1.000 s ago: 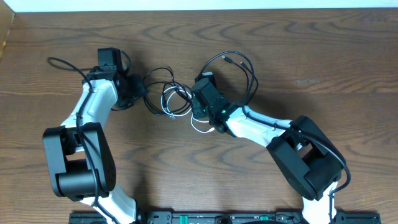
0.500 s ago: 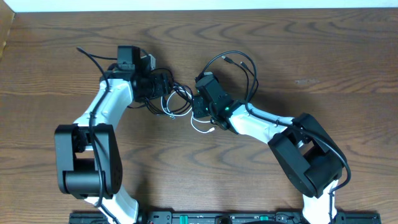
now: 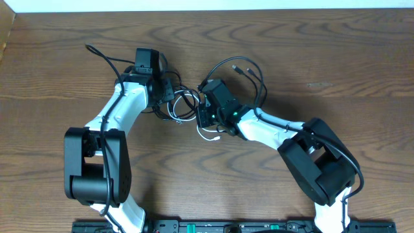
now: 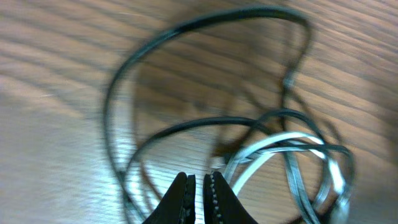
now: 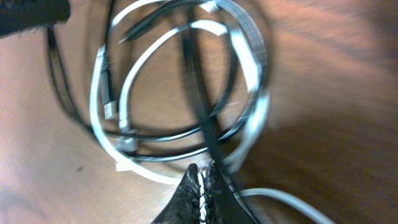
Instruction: Untangle cables
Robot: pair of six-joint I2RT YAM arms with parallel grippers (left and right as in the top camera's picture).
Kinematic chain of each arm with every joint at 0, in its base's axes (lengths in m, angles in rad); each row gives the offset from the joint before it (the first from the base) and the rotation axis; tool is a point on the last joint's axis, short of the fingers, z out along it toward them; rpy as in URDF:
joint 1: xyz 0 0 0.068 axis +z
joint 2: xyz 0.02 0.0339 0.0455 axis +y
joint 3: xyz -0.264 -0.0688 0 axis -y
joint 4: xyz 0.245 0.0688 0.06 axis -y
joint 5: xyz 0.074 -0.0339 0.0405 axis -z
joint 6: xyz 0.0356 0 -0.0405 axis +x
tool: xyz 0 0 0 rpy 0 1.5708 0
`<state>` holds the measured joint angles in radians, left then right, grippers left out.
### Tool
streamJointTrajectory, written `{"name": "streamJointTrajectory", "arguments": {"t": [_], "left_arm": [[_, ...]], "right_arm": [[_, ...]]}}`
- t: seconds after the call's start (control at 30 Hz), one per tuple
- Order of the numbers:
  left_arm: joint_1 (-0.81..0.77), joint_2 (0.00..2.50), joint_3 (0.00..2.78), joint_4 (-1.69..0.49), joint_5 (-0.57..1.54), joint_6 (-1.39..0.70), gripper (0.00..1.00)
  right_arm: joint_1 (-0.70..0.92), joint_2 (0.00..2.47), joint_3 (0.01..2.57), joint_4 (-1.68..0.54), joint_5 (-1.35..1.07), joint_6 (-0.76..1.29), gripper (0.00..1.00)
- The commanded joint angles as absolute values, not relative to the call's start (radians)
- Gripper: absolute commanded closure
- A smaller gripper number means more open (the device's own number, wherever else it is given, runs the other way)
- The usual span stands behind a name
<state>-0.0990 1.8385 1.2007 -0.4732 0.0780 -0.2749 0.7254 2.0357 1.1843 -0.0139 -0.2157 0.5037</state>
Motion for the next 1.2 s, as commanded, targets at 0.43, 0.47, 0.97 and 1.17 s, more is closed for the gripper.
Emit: {"name": "streamJointTrajectory", "arguments": {"t": [0.43,0.47,0.97,1.17], "left_arm": [[-0.095,1.852,1.198,-0.491,-0.097,-0.326,0.89],[-0.095,1.852,1.198,-0.491,-0.098,-0.332,0.89],[-0.095,1.852,1.199,-0.462,0.176,-0.335,0.49],[-0.095,1.852,1.199,-0.462,0.171,-0.334,0.40]], "right_arm": [[0.646,2.048,1.325,-0.059,-0.171,0.448,0.99],[0.633,2.048,1.364,-0.110,-0.171,0.448,0.99],[0.617,2.143,1.459,-0.133,-0.188,0.446,0.91],[0.657,2.226,1.459,-0.063,-0.328,0.376,0.81]]}}
